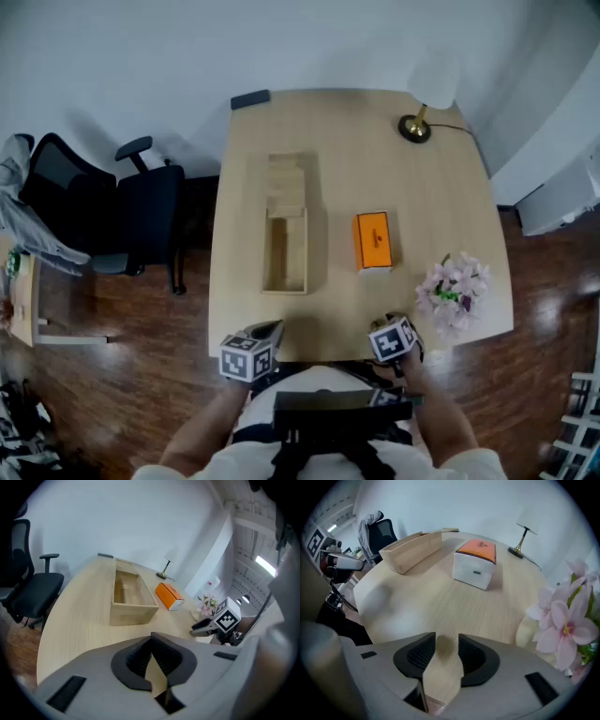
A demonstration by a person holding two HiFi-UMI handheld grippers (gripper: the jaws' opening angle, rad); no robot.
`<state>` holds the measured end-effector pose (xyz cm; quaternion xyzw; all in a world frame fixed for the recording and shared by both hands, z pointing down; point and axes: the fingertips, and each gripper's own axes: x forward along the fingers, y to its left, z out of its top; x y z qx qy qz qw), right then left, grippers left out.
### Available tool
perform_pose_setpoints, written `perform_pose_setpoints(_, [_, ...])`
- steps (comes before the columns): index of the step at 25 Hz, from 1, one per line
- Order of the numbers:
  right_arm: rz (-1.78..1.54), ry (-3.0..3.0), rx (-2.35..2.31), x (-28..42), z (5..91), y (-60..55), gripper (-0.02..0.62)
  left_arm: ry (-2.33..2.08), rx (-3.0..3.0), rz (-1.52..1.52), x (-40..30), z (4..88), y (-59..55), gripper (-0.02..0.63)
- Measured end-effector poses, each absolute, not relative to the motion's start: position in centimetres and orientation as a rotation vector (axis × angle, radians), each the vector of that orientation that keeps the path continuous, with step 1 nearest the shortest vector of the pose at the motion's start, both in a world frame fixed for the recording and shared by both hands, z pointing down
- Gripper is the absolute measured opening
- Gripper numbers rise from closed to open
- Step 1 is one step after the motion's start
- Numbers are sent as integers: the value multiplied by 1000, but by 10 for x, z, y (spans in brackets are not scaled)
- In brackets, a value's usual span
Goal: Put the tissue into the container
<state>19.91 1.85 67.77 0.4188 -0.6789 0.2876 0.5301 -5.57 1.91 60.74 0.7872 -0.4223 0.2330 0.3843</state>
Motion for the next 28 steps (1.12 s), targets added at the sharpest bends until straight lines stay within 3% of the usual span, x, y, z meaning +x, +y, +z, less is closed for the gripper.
perform_pose_setpoints(10, [693,-1702,1096,193,640,-5,163,-1131,2044,563,-60,576,6,0])
perform_pose_setpoints(18, [569,-1915,1378,185,540,-63,238,-1155,2172,404,-52,507,-16,3])
perform_pose_setpoints(21, [542,-1970,1444,181,511,-78,282,-1144,2216,335,-46,483,-23,28])
perform_pose_setpoints(28, [505,-2081,1537,172,455,-103,316,-1133,2307,199,-30,426,-42,117])
